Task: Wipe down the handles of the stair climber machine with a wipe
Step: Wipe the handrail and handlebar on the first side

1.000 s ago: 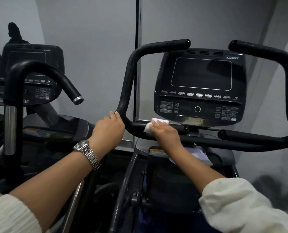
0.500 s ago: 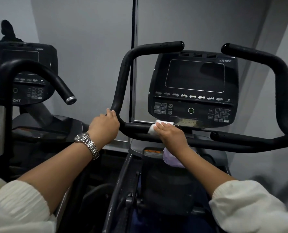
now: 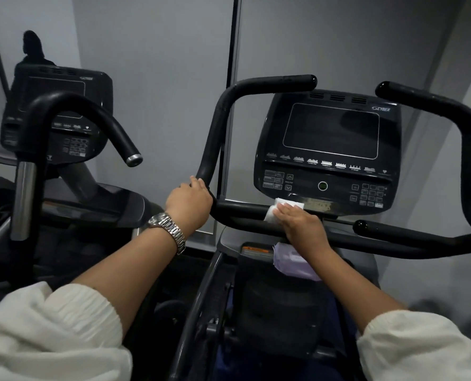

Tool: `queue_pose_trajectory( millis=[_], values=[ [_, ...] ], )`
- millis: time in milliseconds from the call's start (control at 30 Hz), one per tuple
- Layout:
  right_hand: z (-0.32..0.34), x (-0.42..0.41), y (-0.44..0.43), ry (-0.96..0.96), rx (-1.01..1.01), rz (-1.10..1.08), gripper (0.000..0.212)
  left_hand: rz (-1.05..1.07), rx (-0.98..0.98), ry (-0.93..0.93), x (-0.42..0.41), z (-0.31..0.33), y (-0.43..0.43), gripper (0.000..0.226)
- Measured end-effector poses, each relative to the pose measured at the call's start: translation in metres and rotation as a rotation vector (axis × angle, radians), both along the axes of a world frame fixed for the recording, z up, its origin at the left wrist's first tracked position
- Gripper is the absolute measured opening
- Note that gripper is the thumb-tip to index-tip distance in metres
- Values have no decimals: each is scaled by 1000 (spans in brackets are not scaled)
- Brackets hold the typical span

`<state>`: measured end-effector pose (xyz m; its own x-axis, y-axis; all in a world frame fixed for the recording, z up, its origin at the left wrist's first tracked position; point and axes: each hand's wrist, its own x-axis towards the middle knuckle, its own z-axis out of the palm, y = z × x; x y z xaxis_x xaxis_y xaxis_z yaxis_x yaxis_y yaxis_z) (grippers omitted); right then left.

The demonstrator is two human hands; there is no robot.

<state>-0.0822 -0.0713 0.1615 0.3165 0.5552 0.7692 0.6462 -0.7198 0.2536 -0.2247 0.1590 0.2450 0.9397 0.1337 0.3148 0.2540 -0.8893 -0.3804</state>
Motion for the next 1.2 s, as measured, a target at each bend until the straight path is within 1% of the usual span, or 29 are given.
queue_pose_trajectory(
  millis=[167,267,367,533,667,767,867,933,1033,1100,1133,1167,1200],
  values=[
    [-1,3,59,91,-80,52,56,0,2,-23,1,-1,0,56],
    [-1,1,74,111,-133,63,58,-4,-16,-30,2,-1,1,57],
    [0,1,54,91,-138,47,59,-7,-27,-24,2,0,1,58],
    [8,-3,2,26,-72,56,52,-14,-30,-22,-1,1,1,56],
    [10,-6,-19,2,-14,52,48,-19,-52,-28,-3,3,1,56],
    [8,-3,-20,-23,20,32,47,-32,-57,-40,-4,3,1,55],
    [7,3,-5,-54,-11,46,45,-29,-68,-38,-3,3,1,56],
    [9,7,12,-42,-37,77,45,-27,-82,-26,-1,4,1,56],
    [15,7,45,33,-89,111,41,-36,-127,0,4,6,4,56],
    [20,7,65,121,-139,88,33,-40,-189,27,10,7,8,57],
    [24,8,71,179,-132,66,26,-40,-231,40,13,8,10,59],
    [30,9,75,277,-99,48,21,-40,-277,54,16,10,12,61],
    [35,10,76,393,-16,66,18,-42,-321,67,19,11,13,63]
  ],
)
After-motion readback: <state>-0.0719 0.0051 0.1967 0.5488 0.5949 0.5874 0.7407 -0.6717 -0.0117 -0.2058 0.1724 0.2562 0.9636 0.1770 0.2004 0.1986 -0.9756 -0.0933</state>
